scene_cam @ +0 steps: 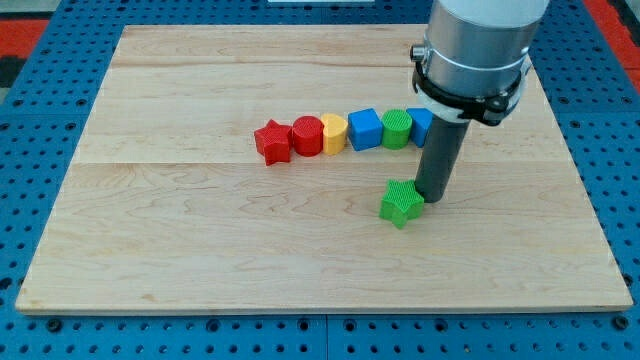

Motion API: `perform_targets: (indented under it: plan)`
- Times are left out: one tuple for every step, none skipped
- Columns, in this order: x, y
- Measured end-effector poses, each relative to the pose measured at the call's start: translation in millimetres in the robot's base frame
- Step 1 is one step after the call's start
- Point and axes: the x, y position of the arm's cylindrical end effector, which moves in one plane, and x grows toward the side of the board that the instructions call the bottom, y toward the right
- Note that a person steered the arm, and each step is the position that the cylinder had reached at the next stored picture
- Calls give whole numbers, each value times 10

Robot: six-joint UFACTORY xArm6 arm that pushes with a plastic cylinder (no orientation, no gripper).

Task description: Move the green circle a bit up

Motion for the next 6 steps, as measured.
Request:
perform_targets:
  plan:
    - [-382, -30]
    - [-462, -279]
    - [-636, -294]
    - [-904, -294]
    - [-1184, -344]
    - [-1412, -736]
